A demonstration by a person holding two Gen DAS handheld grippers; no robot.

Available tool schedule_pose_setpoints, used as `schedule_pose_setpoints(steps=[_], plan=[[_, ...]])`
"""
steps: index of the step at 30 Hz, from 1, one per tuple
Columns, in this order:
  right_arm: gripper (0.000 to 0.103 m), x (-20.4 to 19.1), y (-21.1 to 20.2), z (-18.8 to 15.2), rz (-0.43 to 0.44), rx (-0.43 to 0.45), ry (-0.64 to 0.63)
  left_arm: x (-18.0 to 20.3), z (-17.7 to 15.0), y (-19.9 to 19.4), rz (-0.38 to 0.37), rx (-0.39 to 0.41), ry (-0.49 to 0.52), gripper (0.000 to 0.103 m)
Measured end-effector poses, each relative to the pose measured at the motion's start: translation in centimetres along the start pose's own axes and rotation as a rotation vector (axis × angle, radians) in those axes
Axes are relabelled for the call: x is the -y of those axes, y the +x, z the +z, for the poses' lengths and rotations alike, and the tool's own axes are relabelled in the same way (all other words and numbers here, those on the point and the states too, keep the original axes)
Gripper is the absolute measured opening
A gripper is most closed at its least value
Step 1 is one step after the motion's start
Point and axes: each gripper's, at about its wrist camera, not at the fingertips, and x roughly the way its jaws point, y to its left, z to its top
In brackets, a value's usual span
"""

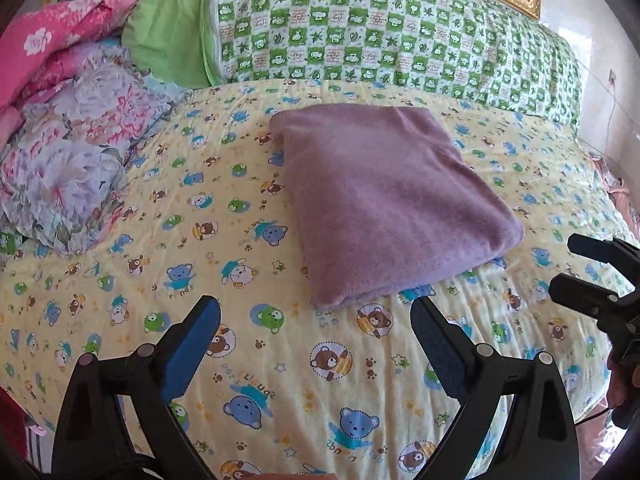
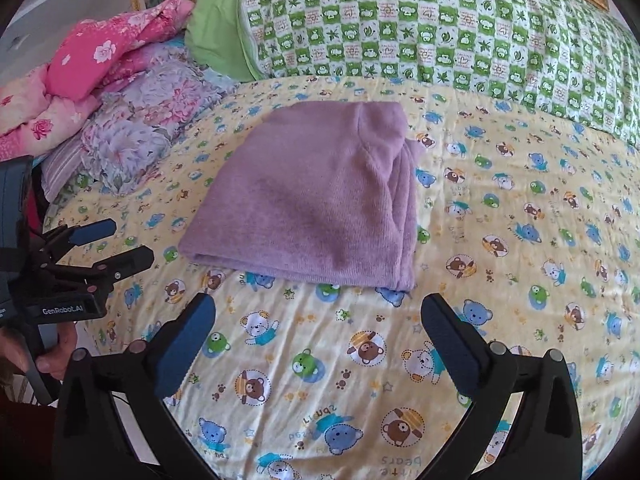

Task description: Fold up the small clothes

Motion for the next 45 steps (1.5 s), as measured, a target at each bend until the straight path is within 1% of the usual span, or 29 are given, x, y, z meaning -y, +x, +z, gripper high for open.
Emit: schedule_pose_setpoints(steps=[6,9,13,19,29,35,45], plan=[[0.102,-0.2,1.3,-0.5,-0.013,0.025,0.009,0.4,-0.1,0.0,-0.003,0.053,0.005,0.096],[0.102,-0.5,1.7,-0.9,-0.010,0.045,0.005,0.7,-0.2,0.1,0.001,0.058,0.007,0.096],[0.102,-1.2,2.3,-1.1,-0.007,0.049,-0.016,1.0,-0.4,0.2,0.004,0.061,0.017,0.096],[0.102,-1.4,2.8,-1.3,-0.003,0.046,-0.020,0.9,-0.5,0.5,0.006,0.054,0.022,0.096],[0.102,-0.7,3.0,-1.4,-0.016,0.045,0.022,1.0,-0.6,1.0,0.013,0.035,0.023,0.097],[0.102,-0.7,3.1,-1.4,-0.015,0.043,0.025,0.9,-0.6,1.3,0.011,0.021,0.017,0.097],[0.102,-0.9,3.1,-1.3,-0.013,0.046,0.025,0.8,-0.4,1.4,0.013,0.023,0.007,0.097]])
